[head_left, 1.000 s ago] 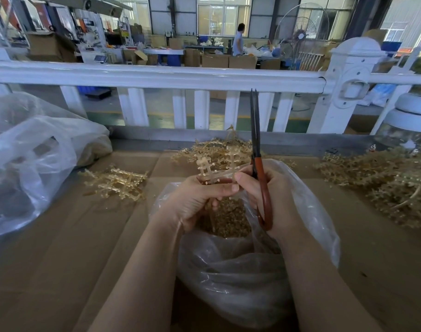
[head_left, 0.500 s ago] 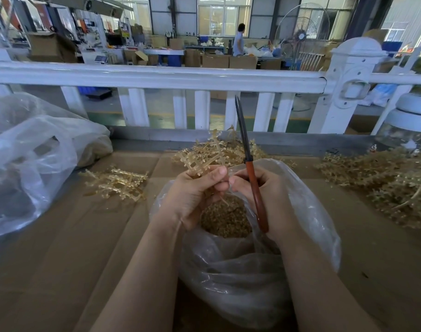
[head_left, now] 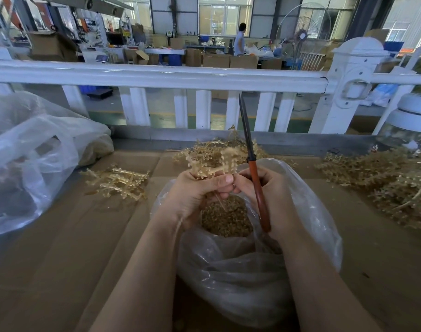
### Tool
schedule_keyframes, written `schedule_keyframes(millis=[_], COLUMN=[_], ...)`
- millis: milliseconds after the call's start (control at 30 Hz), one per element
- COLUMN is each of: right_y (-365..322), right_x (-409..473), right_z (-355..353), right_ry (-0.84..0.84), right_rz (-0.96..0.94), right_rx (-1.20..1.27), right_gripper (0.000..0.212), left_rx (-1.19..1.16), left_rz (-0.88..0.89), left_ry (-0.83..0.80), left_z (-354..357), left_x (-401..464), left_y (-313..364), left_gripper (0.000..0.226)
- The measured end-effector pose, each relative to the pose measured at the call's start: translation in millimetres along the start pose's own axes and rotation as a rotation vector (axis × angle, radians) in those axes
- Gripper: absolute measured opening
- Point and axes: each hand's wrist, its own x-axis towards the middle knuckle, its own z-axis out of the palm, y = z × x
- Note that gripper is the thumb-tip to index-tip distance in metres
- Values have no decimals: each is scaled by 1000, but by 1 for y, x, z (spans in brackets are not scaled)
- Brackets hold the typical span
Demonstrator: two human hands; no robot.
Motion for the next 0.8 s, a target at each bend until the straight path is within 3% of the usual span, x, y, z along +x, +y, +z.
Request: schedule_keyframes(millis=[133, 233, 400, 500, 600, 800], right_y=[-1, -2, 7, 11, 11, 7], right_x=[-2, -3, -3, -4, -4, -7], right_z=[0, -1, -1, 1, 1, 0], right_ry=[-52, -30, -12, -39, -38, -37], right_rz=[-13, -37, -57, -101, -135, -177], right_rx=[28, -39, -428, -645, -690, -735], right_gripper=[5, 26, 44, 65, 79, 73], left_rx=[-70, -157, -330, -330, -309, -282], left_rz=[-8, -8, 34, 69, 117, 176], left_ry=[38, 137, 199, 218, 214, 170], left_z=[2, 1, 0, -3, -6, -8], left_x=[0, 2, 4, 4, 2, 0], left_y=[0, 0, 4, 6, 7, 8], left_gripper=[10, 18, 12, 18, 16, 5])
